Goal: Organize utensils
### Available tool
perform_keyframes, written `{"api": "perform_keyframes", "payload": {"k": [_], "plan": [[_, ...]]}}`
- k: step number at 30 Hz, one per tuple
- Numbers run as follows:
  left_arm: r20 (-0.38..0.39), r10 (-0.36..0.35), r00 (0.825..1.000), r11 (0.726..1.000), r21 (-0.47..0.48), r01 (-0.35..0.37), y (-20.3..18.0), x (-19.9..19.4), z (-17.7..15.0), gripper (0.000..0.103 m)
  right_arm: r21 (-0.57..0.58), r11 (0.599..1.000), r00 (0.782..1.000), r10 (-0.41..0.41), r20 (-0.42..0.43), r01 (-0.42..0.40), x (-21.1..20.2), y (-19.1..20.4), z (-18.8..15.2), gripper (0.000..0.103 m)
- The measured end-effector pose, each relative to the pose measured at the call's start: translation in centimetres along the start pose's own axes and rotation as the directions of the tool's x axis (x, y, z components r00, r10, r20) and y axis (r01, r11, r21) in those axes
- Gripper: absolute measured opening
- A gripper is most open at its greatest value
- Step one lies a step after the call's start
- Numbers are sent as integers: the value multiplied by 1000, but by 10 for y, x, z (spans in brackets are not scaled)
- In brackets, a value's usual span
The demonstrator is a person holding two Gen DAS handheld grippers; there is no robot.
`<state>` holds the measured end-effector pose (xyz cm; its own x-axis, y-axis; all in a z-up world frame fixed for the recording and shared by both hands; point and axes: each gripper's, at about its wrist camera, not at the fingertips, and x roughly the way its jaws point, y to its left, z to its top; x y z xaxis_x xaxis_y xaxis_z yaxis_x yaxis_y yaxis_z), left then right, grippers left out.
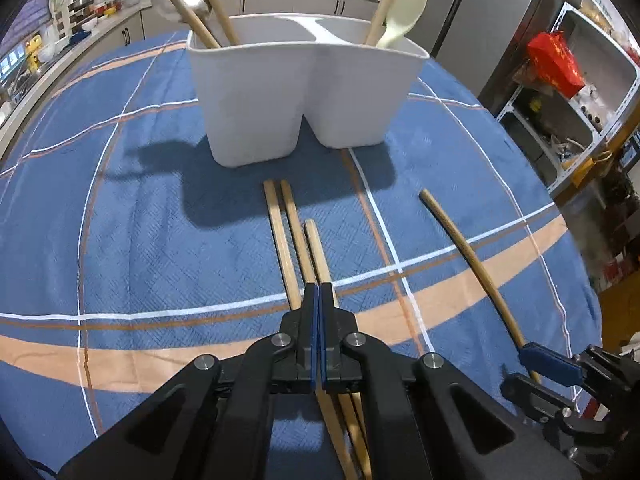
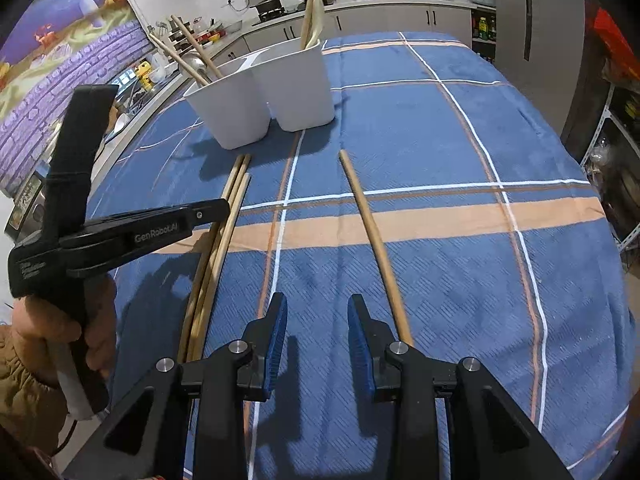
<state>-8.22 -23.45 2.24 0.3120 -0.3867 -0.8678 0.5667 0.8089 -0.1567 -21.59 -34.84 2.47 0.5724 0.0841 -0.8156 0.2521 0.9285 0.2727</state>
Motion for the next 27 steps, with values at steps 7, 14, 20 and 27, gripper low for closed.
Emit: {"api": "perform_keyframes", "payload": {"k": [7, 14, 20, 27], "plan": [[-2, 8, 1000, 1000, -12, -8, 9, -1, -7, 0, -1, 999, 999, -44, 13, 44, -4, -13, 5, 34], [-6, 47, 999, 998, 34, -47, 2, -3, -9, 0, -55, 995, 996, -84, -6, 84, 13, -10, 18, 34], [-25, -29, 999, 999, 28, 29, 8, -11, -25, 0, -101, 990, 994, -104, -34, 100, 35, -1, 40, 34], [-53, -142, 988, 988, -76, 137, 37, -25, -50, 0, 34, 999, 993, -13, -115, 17, 35, -27, 46, 4]]}}
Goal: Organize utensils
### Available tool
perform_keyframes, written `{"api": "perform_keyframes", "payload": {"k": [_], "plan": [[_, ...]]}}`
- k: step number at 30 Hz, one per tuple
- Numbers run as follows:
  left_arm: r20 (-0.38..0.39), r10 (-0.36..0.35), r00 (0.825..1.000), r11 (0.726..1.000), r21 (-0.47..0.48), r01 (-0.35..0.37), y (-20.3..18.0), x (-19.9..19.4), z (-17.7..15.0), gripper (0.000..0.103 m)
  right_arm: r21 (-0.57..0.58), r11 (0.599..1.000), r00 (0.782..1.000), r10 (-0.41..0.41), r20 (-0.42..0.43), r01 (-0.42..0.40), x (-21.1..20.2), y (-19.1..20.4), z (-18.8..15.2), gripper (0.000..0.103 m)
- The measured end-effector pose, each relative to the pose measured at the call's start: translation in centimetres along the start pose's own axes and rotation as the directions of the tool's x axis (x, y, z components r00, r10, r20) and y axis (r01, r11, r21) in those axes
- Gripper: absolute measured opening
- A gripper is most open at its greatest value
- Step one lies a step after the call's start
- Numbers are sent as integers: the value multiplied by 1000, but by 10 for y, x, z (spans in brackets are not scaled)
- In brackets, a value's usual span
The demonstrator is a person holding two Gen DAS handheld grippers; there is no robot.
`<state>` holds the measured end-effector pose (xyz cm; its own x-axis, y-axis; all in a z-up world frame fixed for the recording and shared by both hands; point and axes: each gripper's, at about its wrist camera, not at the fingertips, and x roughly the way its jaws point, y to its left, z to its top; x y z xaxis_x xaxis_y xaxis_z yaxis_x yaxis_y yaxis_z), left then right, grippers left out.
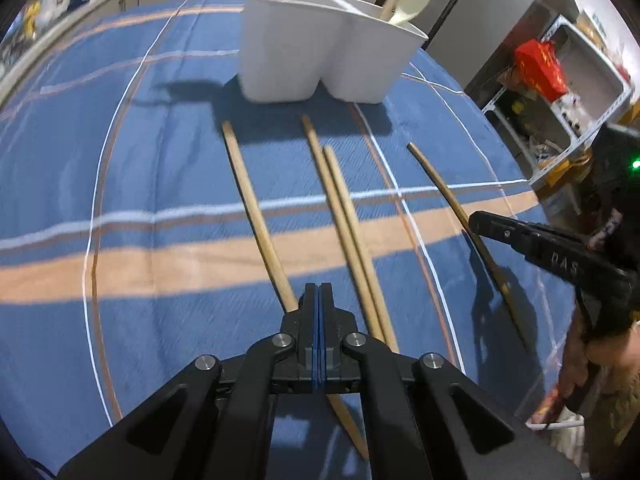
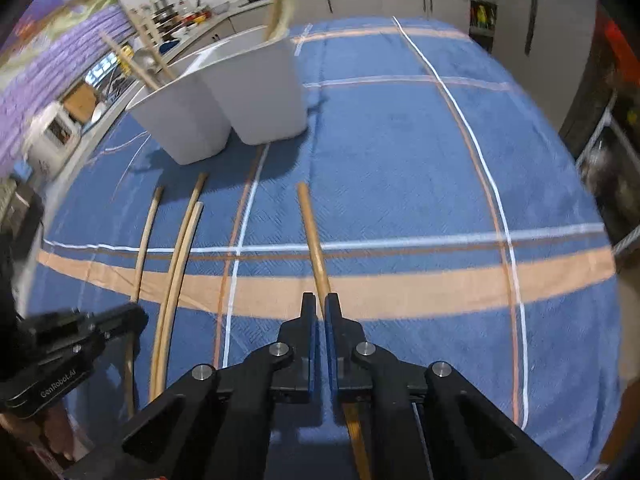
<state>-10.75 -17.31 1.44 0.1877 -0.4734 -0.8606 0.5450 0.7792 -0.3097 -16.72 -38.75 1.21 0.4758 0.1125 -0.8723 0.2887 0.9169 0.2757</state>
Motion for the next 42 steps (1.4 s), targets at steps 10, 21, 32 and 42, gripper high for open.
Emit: {"api": "perform_keyframes", "payload": {"k": [10, 21, 32, 42], "plan": [[-2, -42, 999, 998, -35, 42, 14, -23, -6, 0, 92, 994, 996, 68, -55, -63, -15, -35, -24, 12], [-24, 41, 999, 997, -62, -43, 25, 5, 45, 0, -61, 998, 997, 30, -78, -35, 14, 5, 18, 17], [-48, -27, 998, 989, -145, 19, 47, 22, 67, 0, -203, 979, 981, -61, -185, 22, 44, 37, 71, 18], [-70, -30, 997, 991, -134, 21, 47, 24, 75, 0, -232, 968, 981, -131, -141, 96, 45, 61, 66, 9]]}}
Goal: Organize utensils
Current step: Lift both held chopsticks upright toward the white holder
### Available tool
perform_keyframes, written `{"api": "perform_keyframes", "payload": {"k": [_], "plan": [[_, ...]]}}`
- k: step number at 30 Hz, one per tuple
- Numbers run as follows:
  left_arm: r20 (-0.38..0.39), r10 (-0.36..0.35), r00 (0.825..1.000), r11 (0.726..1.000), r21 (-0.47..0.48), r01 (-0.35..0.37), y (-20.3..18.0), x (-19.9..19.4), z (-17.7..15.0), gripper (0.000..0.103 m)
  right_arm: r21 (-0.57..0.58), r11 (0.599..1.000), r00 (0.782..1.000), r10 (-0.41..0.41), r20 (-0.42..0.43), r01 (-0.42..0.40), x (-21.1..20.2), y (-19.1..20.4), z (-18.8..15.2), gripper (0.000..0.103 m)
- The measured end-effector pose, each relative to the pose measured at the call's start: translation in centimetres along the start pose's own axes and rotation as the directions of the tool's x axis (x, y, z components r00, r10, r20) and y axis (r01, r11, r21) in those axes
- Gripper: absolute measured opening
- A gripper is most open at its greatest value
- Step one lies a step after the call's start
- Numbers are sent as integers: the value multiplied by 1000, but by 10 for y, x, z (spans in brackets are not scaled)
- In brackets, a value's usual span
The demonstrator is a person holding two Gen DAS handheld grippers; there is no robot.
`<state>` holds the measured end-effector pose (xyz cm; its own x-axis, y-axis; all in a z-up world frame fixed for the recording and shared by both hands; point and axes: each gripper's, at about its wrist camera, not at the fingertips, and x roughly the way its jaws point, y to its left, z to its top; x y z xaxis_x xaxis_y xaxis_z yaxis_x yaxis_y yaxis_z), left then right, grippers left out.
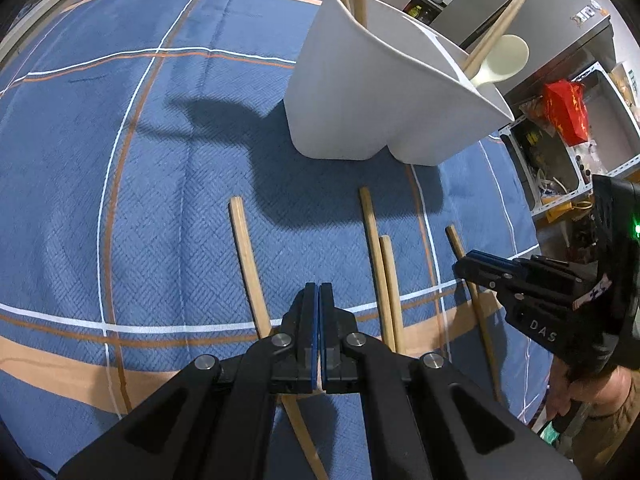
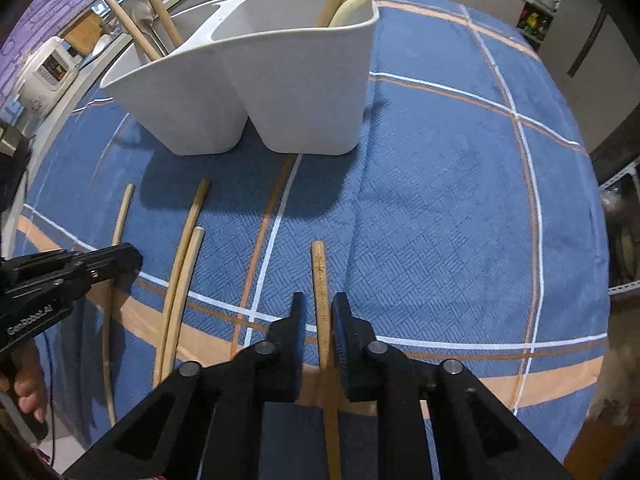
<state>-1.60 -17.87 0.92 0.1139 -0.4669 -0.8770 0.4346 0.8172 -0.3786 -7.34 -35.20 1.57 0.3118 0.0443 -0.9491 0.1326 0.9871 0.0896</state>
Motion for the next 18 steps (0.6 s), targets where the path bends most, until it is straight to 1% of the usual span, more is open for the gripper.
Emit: {"api": "perform_keyframes", "payload": {"k": [2, 3, 4, 5, 8, 11, 14, 15, 16, 18], "plan": [[11, 15, 1000, 1000, 10, -15, -3, -1, 0, 0, 18, 999, 998, 47, 28, -47, -2, 1, -3, 8], [28, 29, 999, 999, 15, -30, -5, -1, 0, 0, 34, 995, 995, 90, 47, -91, -3, 1, -5, 7], [42, 43, 998, 999, 16, -44, -7, -2, -1, 0, 43, 994, 993, 102, 59, -105, -3, 1, -7, 7], [55, 44, 997, 999, 7, -45, -6, -3, -2, 0, 51, 993, 992, 103, 77, -107, -5, 1, -11, 7], [103, -1, 995, 1000, -27, 4, 0, -16, -5, 0, 82, 986, 981, 134, 142, -147, -18, 0, -21, 7], [152, -17, 988, 1000, -20, 20, 1, -35, -8, 0, 115, 977, 967, 153, 204, -179, -35, -3, -31, 7], [194, -19, 981, 1000, 0, 19, -3, -53, -14, 0, 132, 970, 952, 166, 258, -205, -55, -13, -42, 7], [197, -18, 980, 1000, 7, 17, -4, -55, -15, 0, 129, 968, 947, 174, 269, -215, -60, -12, -45, 7], [192, -17, 981, 1000, 7, 16, -4, -55, -16, 0, 125, 968, 947, 178, 268, -217, -61, -12, -46, 7], [173, 3, 985, 1000, -14, -1, 1, -52, -15, 0, 119, 971, 952, 174, 253, -209, -61, -12, -53, 7]]}}
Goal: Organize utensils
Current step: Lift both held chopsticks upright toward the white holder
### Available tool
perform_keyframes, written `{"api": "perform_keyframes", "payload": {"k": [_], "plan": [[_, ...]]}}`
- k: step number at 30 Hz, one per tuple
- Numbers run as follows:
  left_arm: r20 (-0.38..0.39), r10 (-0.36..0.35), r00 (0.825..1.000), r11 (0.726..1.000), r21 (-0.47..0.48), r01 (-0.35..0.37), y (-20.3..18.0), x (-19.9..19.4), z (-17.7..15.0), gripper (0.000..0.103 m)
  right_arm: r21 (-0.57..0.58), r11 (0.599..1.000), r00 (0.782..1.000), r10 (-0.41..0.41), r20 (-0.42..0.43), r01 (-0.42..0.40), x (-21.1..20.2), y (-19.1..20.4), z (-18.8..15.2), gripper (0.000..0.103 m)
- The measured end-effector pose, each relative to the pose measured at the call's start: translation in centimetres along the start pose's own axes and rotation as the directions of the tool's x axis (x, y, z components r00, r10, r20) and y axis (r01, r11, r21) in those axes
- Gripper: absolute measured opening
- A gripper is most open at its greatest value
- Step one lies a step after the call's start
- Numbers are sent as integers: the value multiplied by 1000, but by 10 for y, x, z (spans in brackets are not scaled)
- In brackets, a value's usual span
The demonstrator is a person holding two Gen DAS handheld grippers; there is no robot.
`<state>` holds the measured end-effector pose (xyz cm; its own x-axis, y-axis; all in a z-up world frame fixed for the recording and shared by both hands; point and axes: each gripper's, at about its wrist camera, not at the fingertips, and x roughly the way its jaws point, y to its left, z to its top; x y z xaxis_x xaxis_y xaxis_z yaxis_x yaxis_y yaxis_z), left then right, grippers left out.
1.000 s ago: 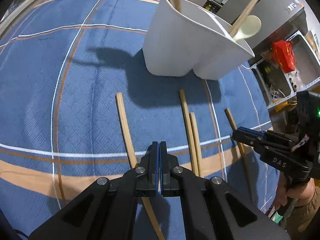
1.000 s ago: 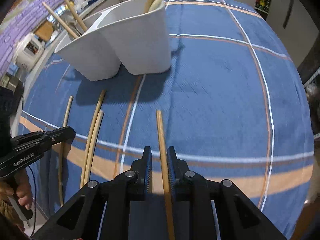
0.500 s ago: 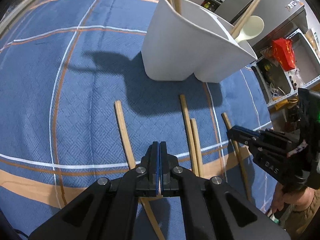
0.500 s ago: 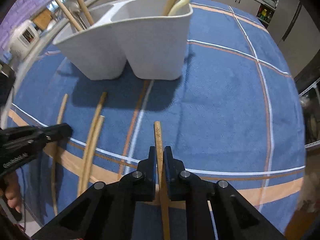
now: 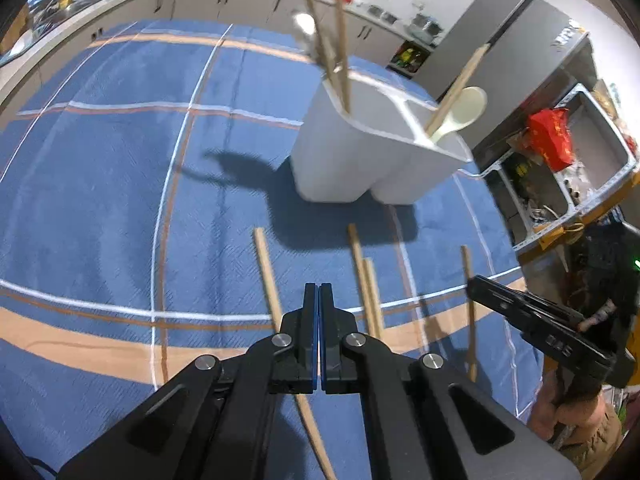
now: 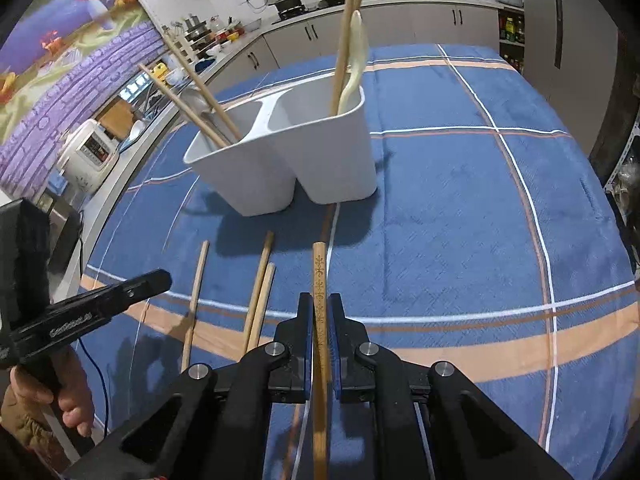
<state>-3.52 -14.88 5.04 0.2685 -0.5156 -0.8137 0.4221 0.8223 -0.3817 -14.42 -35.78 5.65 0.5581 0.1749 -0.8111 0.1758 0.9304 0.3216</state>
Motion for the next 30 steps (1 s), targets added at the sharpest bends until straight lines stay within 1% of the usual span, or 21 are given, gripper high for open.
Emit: {"api": "perform_keyframes", "payload": {"k": [3, 4, 5, 7, 8, 9, 10, 11, 13, 14, 16, 20, 23, 25, 27, 30], "plan": [[-20, 39, 999, 999, -22, -40, 7, 9, 0, 1, 4, 1000, 1000, -9, -24, 9, 4, 0, -5, 7], [-25, 60, 998, 998, -18, -61, 7, 11, 0, 9, 5, 1000, 1000, -11, -27, 11, 7, 0, -6, 7], [-30, 89, 996, 996, -7, -90, 6, 15, 1, 22, 9, 1000, 999, -12, -31, 12, 8, -1, -7, 7], [-29, 132, 991, 991, 21, -131, 4, 21, 2, 38, 18, 1000, 999, -11, -37, 12, 11, -1, -13, 8], [-34, 165, 986, 985, 45, -164, 1, 27, 3, 38, 22, 1000, 999, -12, -40, 13, 12, -2, -14, 8], [-50, 198, 979, 979, 66, -194, -1, 33, 5, 38, 26, 1000, 999, -12, -42, 13, 14, -2, -15, 8], [-65, 211, 975, 976, 76, -206, -2, 39, 6, 38, 31, 999, 999, -10, -43, 11, 15, -2, -15, 8], [-48, 223, 974, 972, 90, -218, -5, 41, 7, 38, 35, 999, 999, -8, -43, 9, 15, -3, -16, 8], [-52, 241, 969, 965, 116, -234, -10, 47, 11, 37, 41, 999, 999, -3, -40, 5, 16, -3, -16, 8], [-61, 244, 968, 964, 128, -235, -13, 50, 12, 30, 43, 999, 999, -1, -39, 3, 16, -3, -16, 8], [-69, 235, 970, 963, 148, -223, -16, 54, 13, 6, 47, 999, 999, 4, -36, -2, 17, -3, -16, 8], [-53, 196, 979, 975, 117, -188, -13, 51, 9, 6, 50, 999, 1000, 12, -21, -11, 15, -1, -15, 8], [-12, 126, 992, 989, 78, -124, -8, 35, 5, 6, 57, 998, 1000, 18, 8, -19, 8, -1, -13, 8], [24, 88, 996, 994, 67, -89, -10, 20, 3, 6, 67, 997, 999, 30, 27, -31, 3, -2, -12, 8], [63, 60, 996, 996, 64, -64, -12, 2, -1, 6, 75, 996, 998, 41, 47, -45, -4, -1, -11, 7], [110, 43, 993, 997, 62, -50, -13, -19, -6, 6, 72, 996, 996, 49, 71, -54, -11, 2, -12, 7]]}}
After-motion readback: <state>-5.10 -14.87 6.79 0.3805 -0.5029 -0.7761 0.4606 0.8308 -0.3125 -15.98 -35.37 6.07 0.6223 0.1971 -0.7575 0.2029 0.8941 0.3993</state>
